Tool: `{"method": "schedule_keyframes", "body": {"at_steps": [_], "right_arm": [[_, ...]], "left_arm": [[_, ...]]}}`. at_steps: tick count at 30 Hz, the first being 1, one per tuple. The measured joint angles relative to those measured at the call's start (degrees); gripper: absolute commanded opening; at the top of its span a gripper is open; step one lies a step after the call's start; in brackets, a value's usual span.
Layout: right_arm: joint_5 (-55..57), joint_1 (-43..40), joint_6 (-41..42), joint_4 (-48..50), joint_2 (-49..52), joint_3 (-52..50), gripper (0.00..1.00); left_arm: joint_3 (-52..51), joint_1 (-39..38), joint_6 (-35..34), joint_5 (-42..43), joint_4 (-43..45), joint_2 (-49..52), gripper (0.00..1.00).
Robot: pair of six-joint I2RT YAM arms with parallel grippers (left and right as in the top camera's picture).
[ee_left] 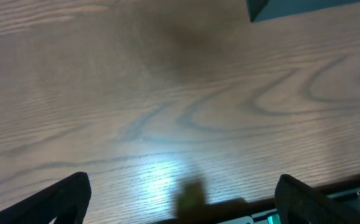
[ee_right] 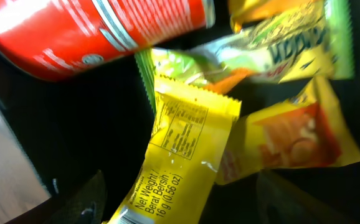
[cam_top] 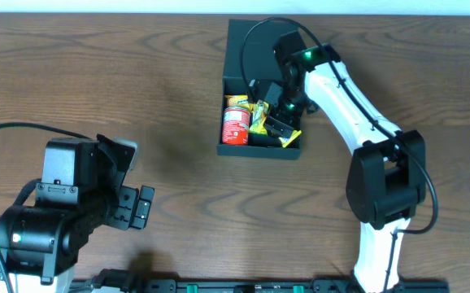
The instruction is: Pack container
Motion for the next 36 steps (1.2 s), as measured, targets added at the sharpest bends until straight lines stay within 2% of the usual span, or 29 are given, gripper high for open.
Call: {"method": "schedule_keyframes", "body": {"at_steps": [3, 10, 16, 19, 26, 34, 36], "right_arm": [[0.92, 0.00, 1.29, 0.37, 0.02, -1.27, 0.72], [2.21, 0.00, 2.99, 1.05, 0.04, -3.80, 0.52], [2.95, 0.04, 2.32, 1.95, 0.07, -3.82, 0.53], [3.17, 0.59, -0.59, 1.70, 0.07, -3.82, 0.51], [2.23, 3.54, -8.76, -0.48, 0.07, -3.82, 0.37], [-1.05, 3.56, -17.33, -0.85, 0.07, -3.82, 0.37], [-2.03, 3.56, -19.45, -0.85, 0.07, -3.82, 0.32]], "left_arm": [[0.02, 0.00, 0.00, -0.02, -0.09, 0.00, 0.95], [0.02, 0.00, 0.00, -0.02, -0.11, 0.00, 0.95], [0.02, 0.00, 0.02, -0.02, -0.11, 0.00, 0.95], [0.02, 0.00, 0.00, -0.02, -0.09, 0.00, 0.95], [0.02, 0.00, -0.07, -0.02, -0.13, 0.00, 0.95], [0.02, 0.00, -0.17, -0.02, -1.77, 0.00, 0.95], [0.00, 0.00, -0.17, -0.02, -1.75, 0.02, 0.96]]}}
